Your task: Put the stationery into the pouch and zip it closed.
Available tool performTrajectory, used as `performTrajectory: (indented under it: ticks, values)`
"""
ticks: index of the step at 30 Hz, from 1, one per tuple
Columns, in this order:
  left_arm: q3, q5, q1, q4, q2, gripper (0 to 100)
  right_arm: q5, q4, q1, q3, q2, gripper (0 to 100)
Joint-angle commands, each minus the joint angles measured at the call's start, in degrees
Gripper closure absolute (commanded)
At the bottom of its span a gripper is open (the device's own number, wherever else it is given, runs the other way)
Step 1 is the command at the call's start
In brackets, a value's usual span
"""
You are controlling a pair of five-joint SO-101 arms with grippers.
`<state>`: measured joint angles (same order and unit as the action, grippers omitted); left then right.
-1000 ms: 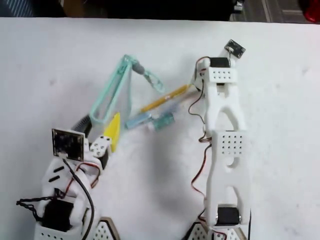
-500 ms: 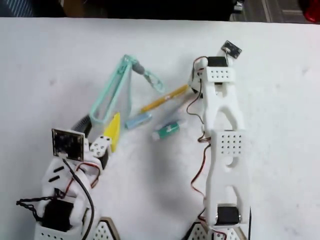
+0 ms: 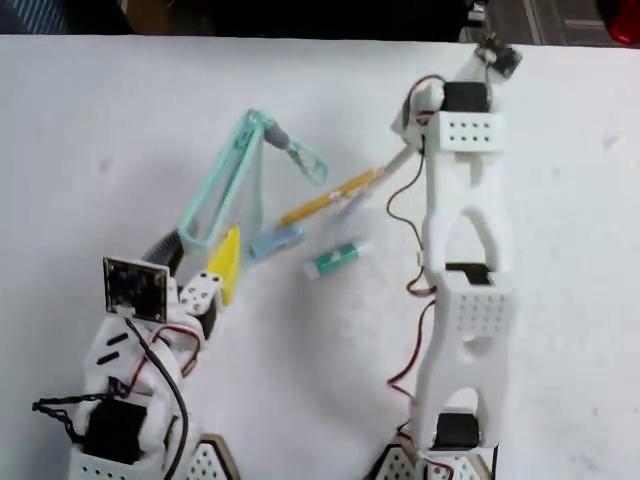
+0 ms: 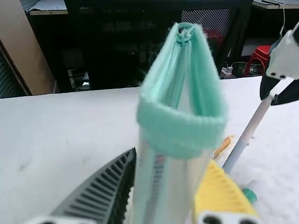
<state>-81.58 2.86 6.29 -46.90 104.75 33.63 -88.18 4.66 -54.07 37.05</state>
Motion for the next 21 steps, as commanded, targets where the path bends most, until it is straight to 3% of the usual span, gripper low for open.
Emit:
performTrajectory:
  ticks: [1, 14, 21]
  values:
    - [0.53, 0.62, -0.22, -0.62, 0.04, 80, -0.26, -1.98, -0.40, -1.23, -11.74, 98.2]
    - [0.97, 3.60, -0.13, -1.76, 0.04, 80, -0.35, -4.97, 2.59, -1.14, -33.54, 98.2]
    - [0.79, 3.60, 0.13, -1.76, 0.04, 80, -9.14, -3.82, 9.45, -1.23, -40.84, 98.2]
